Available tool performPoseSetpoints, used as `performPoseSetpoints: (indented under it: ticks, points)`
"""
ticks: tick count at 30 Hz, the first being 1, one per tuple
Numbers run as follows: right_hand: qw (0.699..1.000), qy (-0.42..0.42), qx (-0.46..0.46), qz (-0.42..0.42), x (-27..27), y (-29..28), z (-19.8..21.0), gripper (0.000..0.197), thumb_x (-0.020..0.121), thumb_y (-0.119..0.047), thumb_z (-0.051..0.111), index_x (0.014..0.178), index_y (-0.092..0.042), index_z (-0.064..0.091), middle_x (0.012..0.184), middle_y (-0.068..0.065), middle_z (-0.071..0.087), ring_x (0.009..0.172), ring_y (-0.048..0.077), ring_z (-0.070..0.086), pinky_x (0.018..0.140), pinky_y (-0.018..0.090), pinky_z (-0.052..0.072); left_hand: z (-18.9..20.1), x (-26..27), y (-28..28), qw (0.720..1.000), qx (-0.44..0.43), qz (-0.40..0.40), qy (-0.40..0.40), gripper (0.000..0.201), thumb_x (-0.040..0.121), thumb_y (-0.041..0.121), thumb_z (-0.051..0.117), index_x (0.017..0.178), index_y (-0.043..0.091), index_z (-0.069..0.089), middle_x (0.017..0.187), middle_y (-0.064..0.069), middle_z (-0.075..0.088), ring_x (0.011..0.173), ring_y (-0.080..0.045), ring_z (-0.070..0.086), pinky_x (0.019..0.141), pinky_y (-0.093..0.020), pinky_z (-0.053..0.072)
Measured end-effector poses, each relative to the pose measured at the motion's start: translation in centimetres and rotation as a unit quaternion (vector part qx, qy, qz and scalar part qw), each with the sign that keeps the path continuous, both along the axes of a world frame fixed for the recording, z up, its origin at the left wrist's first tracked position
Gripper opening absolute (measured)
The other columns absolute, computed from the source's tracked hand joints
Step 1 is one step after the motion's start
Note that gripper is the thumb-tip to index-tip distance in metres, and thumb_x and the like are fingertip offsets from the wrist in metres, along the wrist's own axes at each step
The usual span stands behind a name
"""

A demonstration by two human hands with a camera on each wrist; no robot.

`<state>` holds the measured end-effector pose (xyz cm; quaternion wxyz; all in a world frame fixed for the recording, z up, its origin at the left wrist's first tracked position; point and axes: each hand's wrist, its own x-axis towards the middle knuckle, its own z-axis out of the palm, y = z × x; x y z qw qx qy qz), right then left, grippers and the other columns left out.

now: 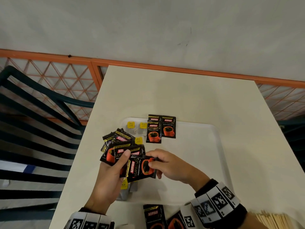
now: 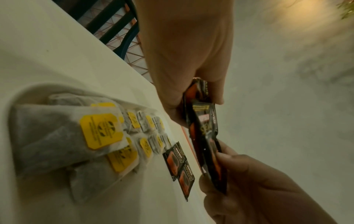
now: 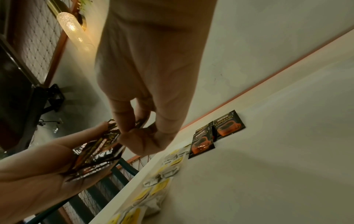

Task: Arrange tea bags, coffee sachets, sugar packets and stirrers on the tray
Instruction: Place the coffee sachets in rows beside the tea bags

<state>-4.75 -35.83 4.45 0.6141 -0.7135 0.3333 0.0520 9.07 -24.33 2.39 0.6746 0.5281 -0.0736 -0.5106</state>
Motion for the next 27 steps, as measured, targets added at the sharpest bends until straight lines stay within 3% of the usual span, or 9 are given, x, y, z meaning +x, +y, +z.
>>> performPoseSetpoints:
  ticks: [2, 4, 6, 9, 11, 13, 17, 23, 27]
  points:
    - [1.0, -0.006, -0.021, 0.015, -0.1, 0.3, 0.0, 0.037, 0.096, -0.013, 0.044, 0.133, -0.012, 0.045, 0.107, 0.004, 0.047, 0.061, 0.007, 0.052, 0.063, 0.017, 0.047, -0.1, -0.1, -0.1, 1.0, 0.007, 0.017, 0.0, 0.079, 0.052, 0.038, 0.087, 0.121, 0.013, 0.056, 0.102, -0.011, 0.072, 0.091, -0.025, 0.07, 0.06, -0.033, 0.058]
    - [0.999, -0.012, -0.038, 0.031, -0.4, 0.4, -0.2, 0.033, 0.096, -0.017, 0.046, 0.129, -0.012, 0.049, 0.104, 0.001, 0.05, 0.063, 0.007, 0.053, 0.064, 0.018, 0.048, 0.0, -0.1, -0.2, 0.999, 0.011, 0.046, 0.009, 0.039, 0.08, 0.018, 0.065, 0.118, 0.013, 0.057, 0.095, -0.006, 0.074, 0.085, -0.02, 0.072, 0.057, -0.03, 0.057]
    - [0.998, -0.019, -0.036, 0.037, -0.8, 0.2, -0.3, 0.021, 0.095, -0.017, 0.048, 0.115, -0.014, 0.056, 0.094, -0.001, 0.055, 0.063, 0.005, 0.054, 0.064, 0.016, 0.048, -0.1, 0.0, -0.3, 0.998, 0.008, 0.064, 0.021, 0.024, 0.09, 0.009, 0.051, 0.111, 0.016, 0.059, 0.088, -0.001, 0.075, 0.078, -0.016, 0.072, 0.054, -0.026, 0.056]
    - [0.999, -0.038, 0.009, -0.017, -1.5, -0.4, -0.6, 0.006, 0.092, -0.013, 0.053, 0.094, -0.015, 0.058, 0.083, -0.003, 0.063, 0.067, 0.007, 0.061, 0.065, 0.016, 0.05, -0.1, 0.6, -0.2, 0.996, 0.02, 0.09, 0.016, 0.024, 0.09, 0.01, 0.051, 0.111, 0.014, 0.06, 0.097, -0.006, 0.074, 0.082, -0.019, 0.072, 0.056, -0.03, 0.058]
    - [0.986, -0.074, 0.082, -0.128, -1.8, -1.2, -1.2, 0.006, 0.088, -0.007, 0.058, 0.09, -0.012, 0.059, 0.084, 0.0, 0.069, 0.074, 0.012, 0.066, 0.066, 0.02, 0.053, -0.4, 1.0, 0.0, 0.993, 0.037, 0.107, 0.015, 0.033, 0.088, 0.014, 0.055, 0.12, 0.011, 0.058, 0.109, -0.014, 0.069, 0.092, -0.025, 0.07, 0.066, -0.038, 0.06]
    - [0.96, -0.079, 0.096, -0.251, -2.0, -2.4, -2.1, 0.009, 0.084, -0.003, 0.063, 0.087, -0.009, 0.057, 0.082, 0.004, 0.07, 0.07, 0.013, 0.067, 0.062, 0.02, 0.053, -0.6, 1.3, 0.1, 0.993, 0.045, 0.109, 0.013, 0.039, 0.086, 0.016, 0.056, 0.125, 0.012, 0.055, 0.115, -0.015, 0.066, 0.098, -0.027, 0.068, 0.075, -0.041, 0.058]
    - [0.89, -0.086, 0.113, -0.433, -1.8, -4.8, -3.9, 0.01, 0.081, 0.003, 0.064, 0.083, -0.002, 0.056, 0.08, 0.012, 0.065, 0.061, 0.017, 0.064, 0.054, 0.017, 0.054, -0.7, 1.2, 0.3, 0.995, 0.041, 0.089, 0.006, 0.039, 0.086, 0.015, 0.056, 0.125, 0.014, 0.055, 0.115, -0.011, 0.067, 0.098, -0.023, 0.068, 0.073, -0.035, 0.058]
    - [0.853, -0.062, 0.108, -0.507, -0.9, -6.6, -5.7, 0.005, 0.085, 0.002, 0.06, 0.083, -0.002, 0.058, 0.082, 0.015, 0.064, 0.067, 0.021, 0.063, 0.065, 0.023, 0.058, -1.1, 1.2, 0.5, 0.996, 0.04, 0.083, 0.002, 0.04, 0.084, 0.015, 0.057, 0.124, 0.017, 0.055, 0.116, -0.01, 0.066, 0.103, -0.025, 0.066, 0.077, -0.038, 0.057]
    - [0.85, -0.012, 0.054, -0.524, -0.4, -6.5, -6.3, 0.013, 0.083, -0.003, 0.066, 0.082, -0.009, 0.055, 0.08, 0.011, 0.064, 0.061, 0.019, 0.063, 0.064, 0.024, 0.058, -1.2, 1.2, 0.5, 0.996, 0.031, 0.086, 0.007, 0.038, 0.086, 0.012, 0.055, 0.124, 0.015, 0.055, 0.11, -0.009, 0.068, 0.088, -0.019, 0.071, 0.058, -0.029, 0.058]
